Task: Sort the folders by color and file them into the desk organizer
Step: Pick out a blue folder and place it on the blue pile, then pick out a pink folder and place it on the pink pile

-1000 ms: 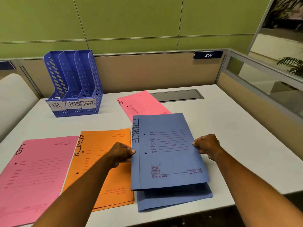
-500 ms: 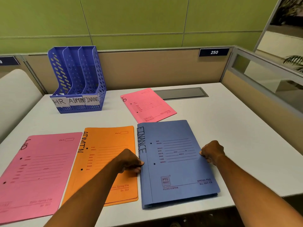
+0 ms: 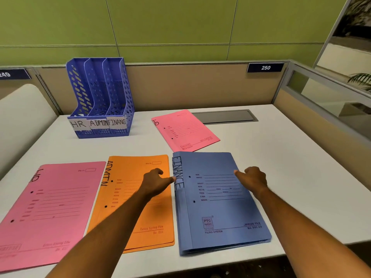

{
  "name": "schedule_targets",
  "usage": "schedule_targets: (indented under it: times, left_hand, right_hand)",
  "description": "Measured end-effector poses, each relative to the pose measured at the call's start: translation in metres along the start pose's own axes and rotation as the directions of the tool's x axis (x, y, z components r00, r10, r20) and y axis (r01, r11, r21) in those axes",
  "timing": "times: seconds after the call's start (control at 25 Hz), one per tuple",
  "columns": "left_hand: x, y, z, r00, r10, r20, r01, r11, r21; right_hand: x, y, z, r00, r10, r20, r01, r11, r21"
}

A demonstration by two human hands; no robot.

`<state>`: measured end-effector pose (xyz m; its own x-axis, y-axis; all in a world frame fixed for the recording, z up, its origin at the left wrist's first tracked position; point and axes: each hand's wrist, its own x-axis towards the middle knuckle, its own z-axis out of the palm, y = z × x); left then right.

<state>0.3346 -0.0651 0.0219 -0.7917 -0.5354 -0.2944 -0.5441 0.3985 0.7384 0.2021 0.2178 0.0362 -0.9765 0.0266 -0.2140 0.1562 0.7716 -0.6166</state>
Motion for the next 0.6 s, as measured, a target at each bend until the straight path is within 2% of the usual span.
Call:
schedule_targets:
  times: [0.12,0.24,0.44,0.6]
  left_hand:
    - [0.000,-0.003,-0.006,0.987,0.153,-0.055,-0.139,0.969,0.203]
    - [-0.001,-0.004,-0.012,0.960,0.262,-0.097,-0.207,0.902,0.380]
    - [0.005,-0.004,-0.021,0.932,0.342,-0.121,-0.229,0.815,0.533]
    - [0.020,-0.002,-0.026,0.916,0.383,-0.120,-0.240,0.763,0.600]
  right_hand:
    - [-0.012,-0.016,0.010,0.990,-0.136,0.028,0.137,0.990,-0.036]
    - [-0.024,-0.030,0.022,0.955,-0.293,0.049,0.296,0.946,-0.129]
    - [-0.031,-0.051,0.046,0.877,-0.474,0.080,0.472,0.818,-0.329]
    - [-0.020,-0.065,0.059,0.845,-0.527,0.088,0.508,0.743,-0.436]
